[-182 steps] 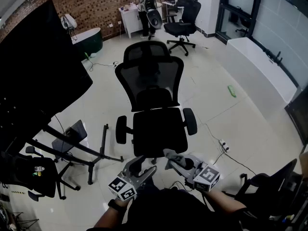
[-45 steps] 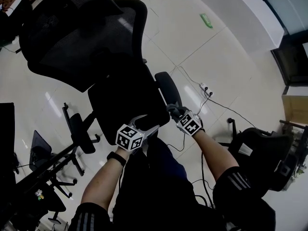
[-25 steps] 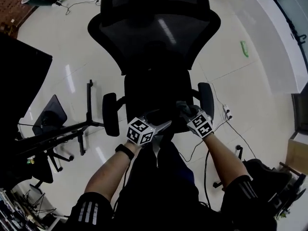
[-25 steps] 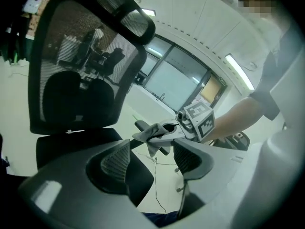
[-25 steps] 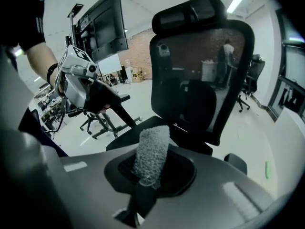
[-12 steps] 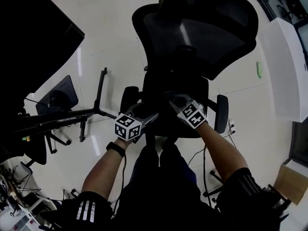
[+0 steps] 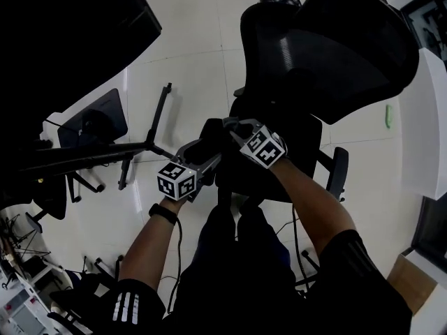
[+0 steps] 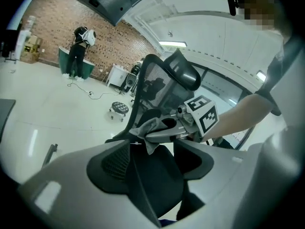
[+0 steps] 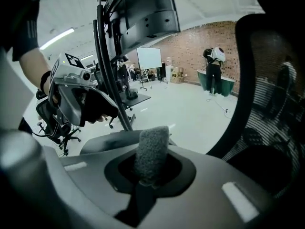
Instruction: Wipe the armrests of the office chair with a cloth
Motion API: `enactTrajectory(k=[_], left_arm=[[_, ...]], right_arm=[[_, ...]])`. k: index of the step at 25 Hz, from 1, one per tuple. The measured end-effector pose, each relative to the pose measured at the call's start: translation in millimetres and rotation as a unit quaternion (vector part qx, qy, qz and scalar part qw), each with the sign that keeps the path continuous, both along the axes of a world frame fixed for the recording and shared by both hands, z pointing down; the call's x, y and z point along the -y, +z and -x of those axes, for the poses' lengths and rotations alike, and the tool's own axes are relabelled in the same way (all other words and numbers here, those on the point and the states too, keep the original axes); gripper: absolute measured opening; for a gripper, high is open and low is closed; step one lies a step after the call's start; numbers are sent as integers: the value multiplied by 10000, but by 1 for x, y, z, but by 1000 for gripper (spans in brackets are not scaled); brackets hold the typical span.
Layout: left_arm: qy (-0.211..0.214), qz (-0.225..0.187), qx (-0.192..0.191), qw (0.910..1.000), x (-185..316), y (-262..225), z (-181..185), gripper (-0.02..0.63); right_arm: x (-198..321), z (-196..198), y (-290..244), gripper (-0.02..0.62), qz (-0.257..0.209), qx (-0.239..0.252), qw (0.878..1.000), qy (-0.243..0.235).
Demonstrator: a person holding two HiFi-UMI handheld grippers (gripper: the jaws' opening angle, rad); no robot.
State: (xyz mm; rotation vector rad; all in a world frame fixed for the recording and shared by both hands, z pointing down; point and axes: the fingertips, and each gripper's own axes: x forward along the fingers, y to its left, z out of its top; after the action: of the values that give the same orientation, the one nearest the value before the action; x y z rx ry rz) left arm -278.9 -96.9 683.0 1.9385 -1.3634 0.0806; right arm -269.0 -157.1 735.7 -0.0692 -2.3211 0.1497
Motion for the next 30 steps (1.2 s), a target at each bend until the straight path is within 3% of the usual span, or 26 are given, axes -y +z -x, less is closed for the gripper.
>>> enactTrajectory(k=[7, 15, 30], left_arm=[[-185, 98, -52, 9998, -39, 10, 32, 307], [-403, 62, -193, 9990, -70, 14, 44, 308], [-462, 65, -160, 9988, -111, 7, 46, 307]], right_arm=[[-10, 49, 32, 35, 12, -372, 9991, -210], [-26, 65, 44, 35, -47, -503, 9985, -211], [-164, 49, 40, 35, -10, -436, 9863, -1588]])
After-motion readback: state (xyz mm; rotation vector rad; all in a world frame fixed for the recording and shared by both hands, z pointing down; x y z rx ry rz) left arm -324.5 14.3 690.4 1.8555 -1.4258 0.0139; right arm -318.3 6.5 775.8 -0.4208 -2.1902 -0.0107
